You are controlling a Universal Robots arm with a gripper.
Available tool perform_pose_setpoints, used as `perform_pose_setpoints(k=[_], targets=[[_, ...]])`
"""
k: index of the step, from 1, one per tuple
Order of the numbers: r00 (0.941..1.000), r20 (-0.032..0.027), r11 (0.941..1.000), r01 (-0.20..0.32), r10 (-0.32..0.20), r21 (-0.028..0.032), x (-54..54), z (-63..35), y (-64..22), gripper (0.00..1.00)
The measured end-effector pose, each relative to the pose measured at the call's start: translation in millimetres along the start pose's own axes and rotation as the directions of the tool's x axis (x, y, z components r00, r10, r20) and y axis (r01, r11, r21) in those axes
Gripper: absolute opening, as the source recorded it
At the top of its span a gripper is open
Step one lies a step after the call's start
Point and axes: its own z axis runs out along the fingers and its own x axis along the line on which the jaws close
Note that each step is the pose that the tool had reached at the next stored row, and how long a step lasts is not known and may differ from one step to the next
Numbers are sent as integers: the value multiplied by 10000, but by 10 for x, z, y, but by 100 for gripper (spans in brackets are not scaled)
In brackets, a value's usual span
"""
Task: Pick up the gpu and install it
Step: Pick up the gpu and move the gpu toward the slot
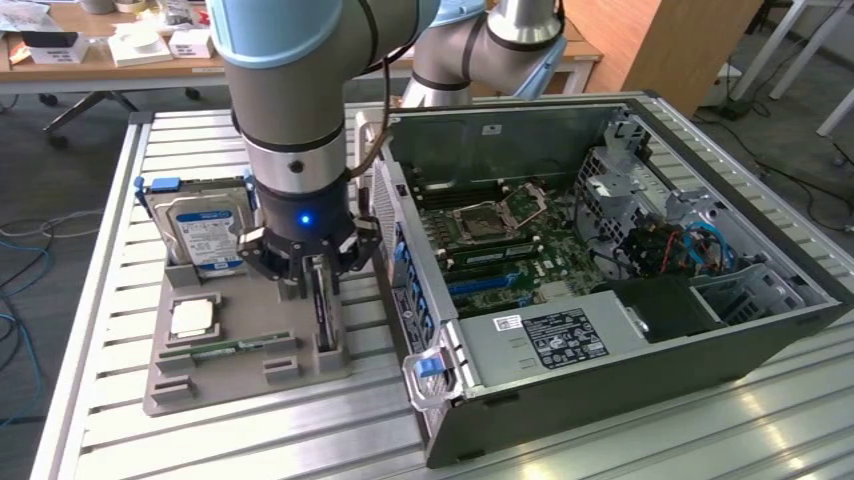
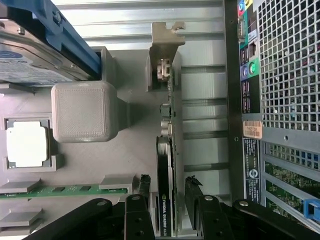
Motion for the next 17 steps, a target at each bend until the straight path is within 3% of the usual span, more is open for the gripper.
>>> perform_pose_setpoints(k=[17], targets=[[10000, 2, 10000, 1, -1, 4, 27, 200, 115, 41]])
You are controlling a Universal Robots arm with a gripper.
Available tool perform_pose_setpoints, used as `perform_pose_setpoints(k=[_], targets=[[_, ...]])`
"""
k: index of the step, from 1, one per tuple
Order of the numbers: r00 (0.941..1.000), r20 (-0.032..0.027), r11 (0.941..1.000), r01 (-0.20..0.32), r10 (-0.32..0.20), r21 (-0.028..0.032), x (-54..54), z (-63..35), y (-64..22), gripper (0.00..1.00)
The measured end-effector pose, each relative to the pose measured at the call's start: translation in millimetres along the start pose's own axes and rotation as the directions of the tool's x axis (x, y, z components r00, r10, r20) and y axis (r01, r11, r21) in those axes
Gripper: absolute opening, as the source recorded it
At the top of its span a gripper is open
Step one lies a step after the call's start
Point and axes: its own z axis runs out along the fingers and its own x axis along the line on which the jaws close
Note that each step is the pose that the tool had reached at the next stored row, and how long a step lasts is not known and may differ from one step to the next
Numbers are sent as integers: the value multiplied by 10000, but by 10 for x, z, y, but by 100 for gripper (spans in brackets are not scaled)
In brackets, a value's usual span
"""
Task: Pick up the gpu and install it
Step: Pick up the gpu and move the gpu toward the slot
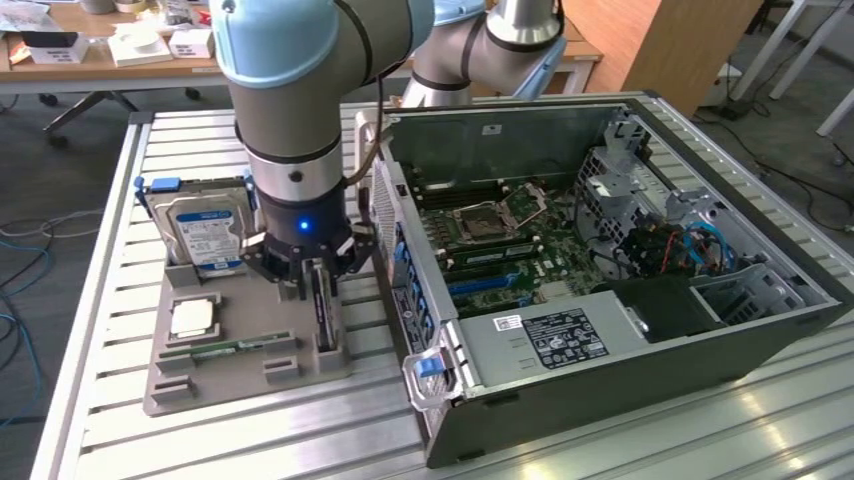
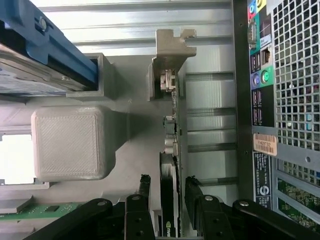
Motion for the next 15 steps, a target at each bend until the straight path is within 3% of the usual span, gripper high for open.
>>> perform_pose_setpoints(k=[15], targets=[[10000, -1, 10000, -1, 1, 2, 2, 29, 0, 41]])
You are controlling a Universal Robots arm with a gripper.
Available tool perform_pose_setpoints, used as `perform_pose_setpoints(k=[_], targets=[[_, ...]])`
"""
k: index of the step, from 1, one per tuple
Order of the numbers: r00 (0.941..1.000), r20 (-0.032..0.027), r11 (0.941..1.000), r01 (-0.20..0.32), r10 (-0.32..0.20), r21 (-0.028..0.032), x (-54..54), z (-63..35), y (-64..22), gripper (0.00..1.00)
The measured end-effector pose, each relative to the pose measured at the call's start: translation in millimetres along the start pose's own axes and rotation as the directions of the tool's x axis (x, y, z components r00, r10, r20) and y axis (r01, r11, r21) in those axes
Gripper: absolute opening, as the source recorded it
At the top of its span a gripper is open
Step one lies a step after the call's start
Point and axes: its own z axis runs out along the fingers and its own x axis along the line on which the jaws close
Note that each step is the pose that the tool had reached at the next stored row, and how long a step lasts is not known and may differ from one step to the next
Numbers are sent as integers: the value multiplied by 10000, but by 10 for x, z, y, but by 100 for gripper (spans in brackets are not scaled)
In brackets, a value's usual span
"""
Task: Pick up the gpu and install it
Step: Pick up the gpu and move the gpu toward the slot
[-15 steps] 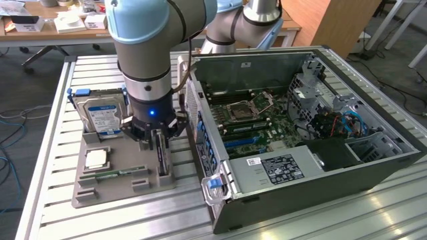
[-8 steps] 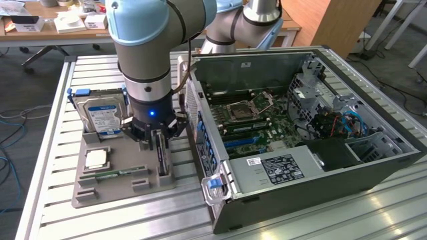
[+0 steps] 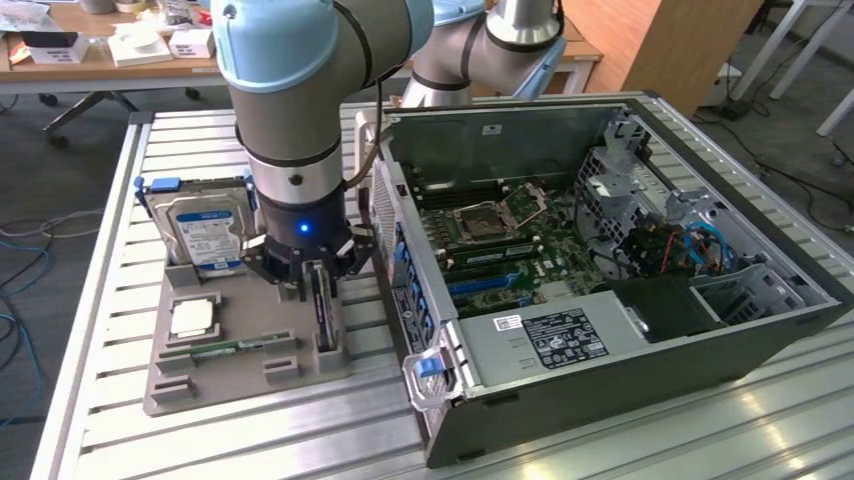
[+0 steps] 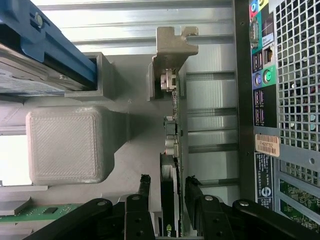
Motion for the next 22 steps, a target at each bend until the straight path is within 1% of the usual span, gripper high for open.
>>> perform_pose_setpoints(k=[22], targets=[[10000, -1, 10000, 1, -1, 3, -1, -17, -7, 41]])
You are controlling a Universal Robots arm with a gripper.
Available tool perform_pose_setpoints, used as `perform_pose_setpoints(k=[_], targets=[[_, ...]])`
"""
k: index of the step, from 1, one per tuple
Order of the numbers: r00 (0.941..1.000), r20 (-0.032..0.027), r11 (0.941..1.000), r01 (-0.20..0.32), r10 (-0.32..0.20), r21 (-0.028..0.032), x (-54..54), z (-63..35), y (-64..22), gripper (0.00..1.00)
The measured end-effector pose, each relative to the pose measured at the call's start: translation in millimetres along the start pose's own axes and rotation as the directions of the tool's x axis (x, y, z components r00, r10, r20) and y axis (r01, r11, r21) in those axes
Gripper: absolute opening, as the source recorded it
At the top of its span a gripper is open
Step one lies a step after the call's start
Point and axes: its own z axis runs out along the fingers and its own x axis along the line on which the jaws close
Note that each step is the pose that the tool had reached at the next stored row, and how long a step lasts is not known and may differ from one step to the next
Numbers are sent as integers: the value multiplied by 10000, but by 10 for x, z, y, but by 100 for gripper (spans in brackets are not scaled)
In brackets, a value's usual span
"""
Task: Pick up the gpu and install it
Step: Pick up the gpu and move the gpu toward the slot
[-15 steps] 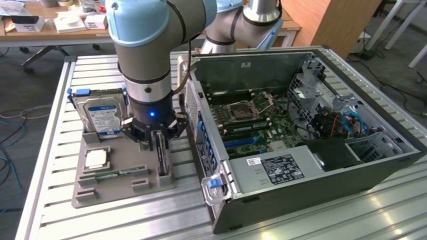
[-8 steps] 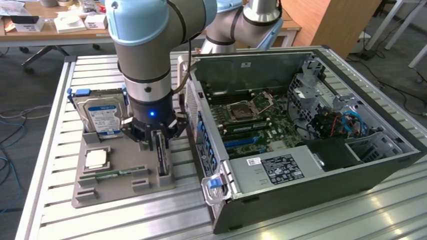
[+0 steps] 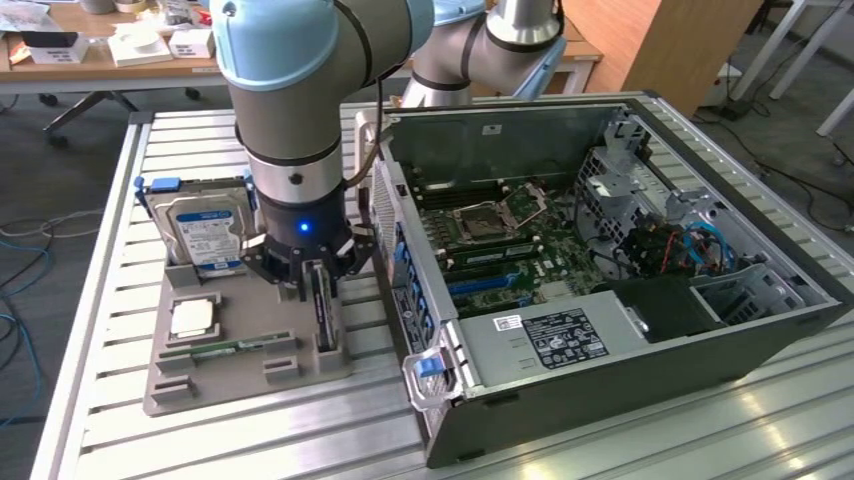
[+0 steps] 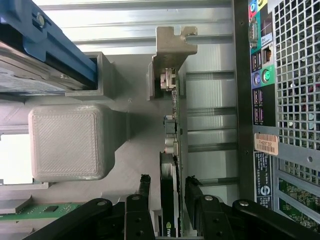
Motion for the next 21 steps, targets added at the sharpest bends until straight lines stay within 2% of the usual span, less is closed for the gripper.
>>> perform_pose_setpoints(k=[21], targets=[[10000, 1, 10000, -1, 1, -1, -10, 0, -26, 41]])
